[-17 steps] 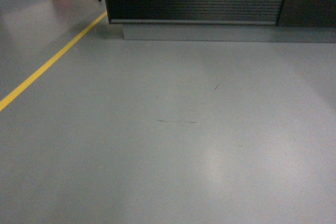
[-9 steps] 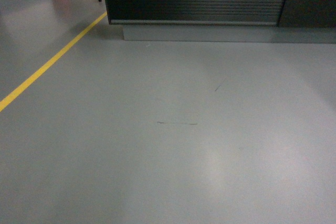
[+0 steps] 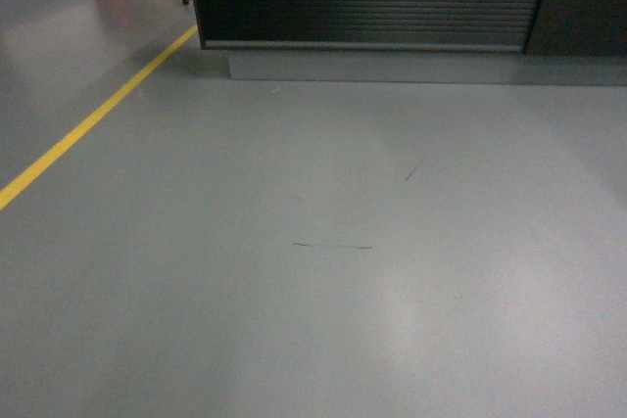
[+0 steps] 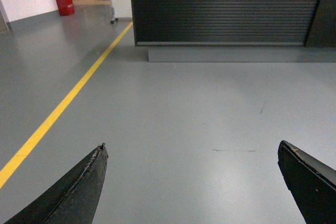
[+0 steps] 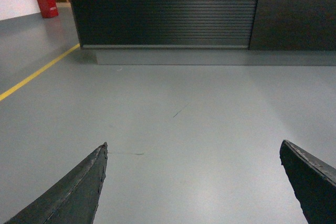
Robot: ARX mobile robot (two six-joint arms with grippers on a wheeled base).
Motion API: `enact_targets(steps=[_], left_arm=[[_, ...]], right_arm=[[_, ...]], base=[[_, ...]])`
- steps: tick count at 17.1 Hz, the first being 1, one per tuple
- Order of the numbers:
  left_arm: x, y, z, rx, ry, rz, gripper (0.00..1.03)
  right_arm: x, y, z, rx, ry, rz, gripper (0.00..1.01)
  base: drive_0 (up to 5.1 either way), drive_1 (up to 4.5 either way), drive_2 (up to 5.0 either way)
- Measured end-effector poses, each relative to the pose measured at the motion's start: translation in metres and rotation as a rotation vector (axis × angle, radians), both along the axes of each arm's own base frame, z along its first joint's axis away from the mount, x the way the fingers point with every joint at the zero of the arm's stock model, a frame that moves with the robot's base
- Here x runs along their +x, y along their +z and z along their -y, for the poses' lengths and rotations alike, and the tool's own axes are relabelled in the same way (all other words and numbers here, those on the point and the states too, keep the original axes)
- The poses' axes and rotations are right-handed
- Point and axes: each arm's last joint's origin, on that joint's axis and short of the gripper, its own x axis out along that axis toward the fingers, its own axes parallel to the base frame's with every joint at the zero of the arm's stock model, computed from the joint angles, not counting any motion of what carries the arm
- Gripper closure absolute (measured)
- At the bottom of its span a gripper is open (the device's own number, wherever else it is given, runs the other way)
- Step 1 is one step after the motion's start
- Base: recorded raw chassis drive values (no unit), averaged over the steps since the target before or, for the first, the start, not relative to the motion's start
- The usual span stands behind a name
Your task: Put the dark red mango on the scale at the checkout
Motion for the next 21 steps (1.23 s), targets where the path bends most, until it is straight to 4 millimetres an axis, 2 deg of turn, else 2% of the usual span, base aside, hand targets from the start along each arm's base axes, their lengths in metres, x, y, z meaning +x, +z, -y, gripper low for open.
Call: enact_targets(steps=[21], left_arm=[[0.0, 0.0, 0.0, 0.0, 0.0, 0.0, 0.05]], right_arm=[[0.0, 0.0, 0.0, 0.0, 0.0, 0.0, 0.03]], base=[[0.0, 1.98, -1.9]])
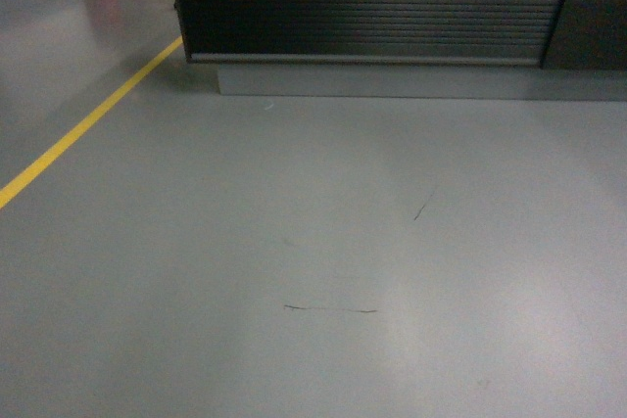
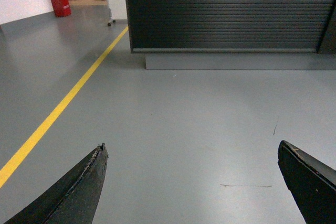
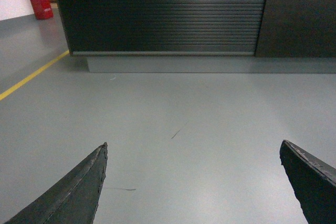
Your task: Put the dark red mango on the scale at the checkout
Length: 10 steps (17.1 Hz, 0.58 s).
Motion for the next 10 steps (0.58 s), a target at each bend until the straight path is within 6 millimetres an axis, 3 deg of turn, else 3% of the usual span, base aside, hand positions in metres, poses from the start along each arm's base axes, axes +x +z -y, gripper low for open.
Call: enact_targets(steps=[10], left_arm=[[0.0, 0.0, 0.0, 0.0, 0.0, 0.0, 0.05]], right_arm=[[0.0, -0.0001, 0.0, 0.0, 0.0, -0.001, 0.03]], base=[[-0.1, 2.07, -2.2]])
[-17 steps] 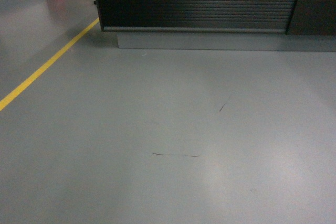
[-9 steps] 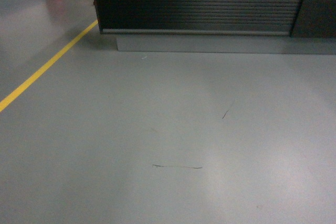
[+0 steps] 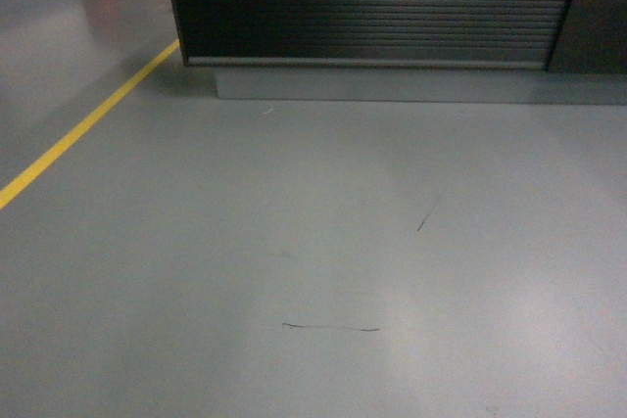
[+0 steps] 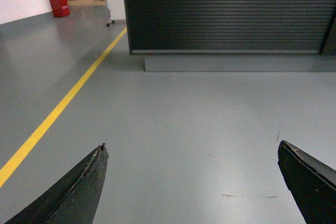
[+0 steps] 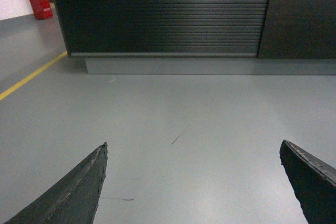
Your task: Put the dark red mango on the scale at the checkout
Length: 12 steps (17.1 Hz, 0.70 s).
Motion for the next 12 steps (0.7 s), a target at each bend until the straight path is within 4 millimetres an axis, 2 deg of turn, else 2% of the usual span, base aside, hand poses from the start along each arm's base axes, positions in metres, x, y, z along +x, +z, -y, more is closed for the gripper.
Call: enact_targets(steps=[8, 12], left_arm=[[0.0, 0.0, 0.0, 0.0, 0.0, 0.0, 0.05], [0.0, 0.0, 0.0, 0.0, 0.0, 0.0, 0.05]], right_arm=[[0.0, 0.0001, 0.0, 0.0, 0.0, 0.001, 0.03], [0.0, 0.0001, 0.0, 0.0, 0.0, 0.001, 0.03]], base=[[0.0, 2.54, -2.6], [0.0, 3.59, -3.5]])
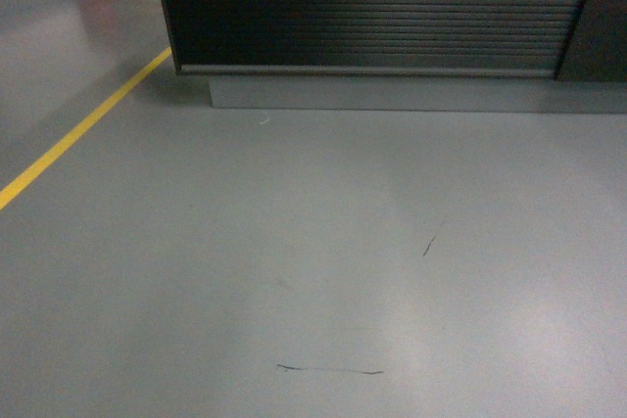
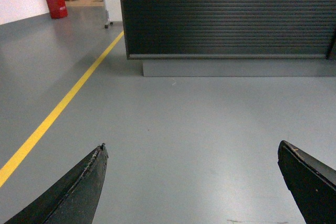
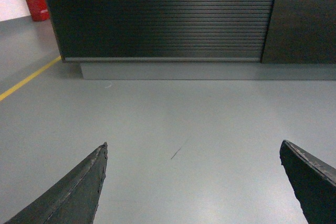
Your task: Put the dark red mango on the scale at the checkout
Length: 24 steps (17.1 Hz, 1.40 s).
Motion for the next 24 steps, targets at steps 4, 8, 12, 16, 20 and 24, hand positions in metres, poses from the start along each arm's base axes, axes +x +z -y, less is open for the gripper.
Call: enact_targets(steps=[4, 8, 12, 16, 20, 24], left_arm=[[0.0, 0.0004, 0.0, 0.0, 0.0, 0.004, 0.05], [0.0, 0.0, 0.0, 0.0, 0.0, 0.0, 0.05], [0.0, 0.0003, 0.0, 0.0, 0.0, 0.003, 0.05], [0.0, -0.0001, 0.0, 0.0, 0.0, -0.001, 0.05], [0.0, 0.0003, 0.0, 0.0, -0.001, 0.003, 0.05], [0.0, -0.0001, 0.0, 0.0, 0.0, -0.001, 0.05]], right_arm=[[0.0, 0.0, 0.0, 0.0, 0.0, 0.0, 0.03], [0.0, 0.0, 0.0, 0.0, 0.0, 0.0, 0.03], [0.0, 0.0001, 0.0, 0.0, 0.0, 0.001, 0.03], [0.0, 0.0001, 0.0, 0.0, 0.0, 0.001, 0.03], [0.0, 0.0002, 0.0, 0.0, 0.0, 0.002, 0.03], [0.0, 0.0002, 0.0, 0.0, 0.0, 0.002, 0.03]], base=[[0.0, 4.1, -4.0], [0.0, 4.07, -4.0], [0.0, 4.0, -4.1], [0.1, 4.08, -4.0], [0.1, 4.12, -3.9], [0.1, 4.03, -3.8]])
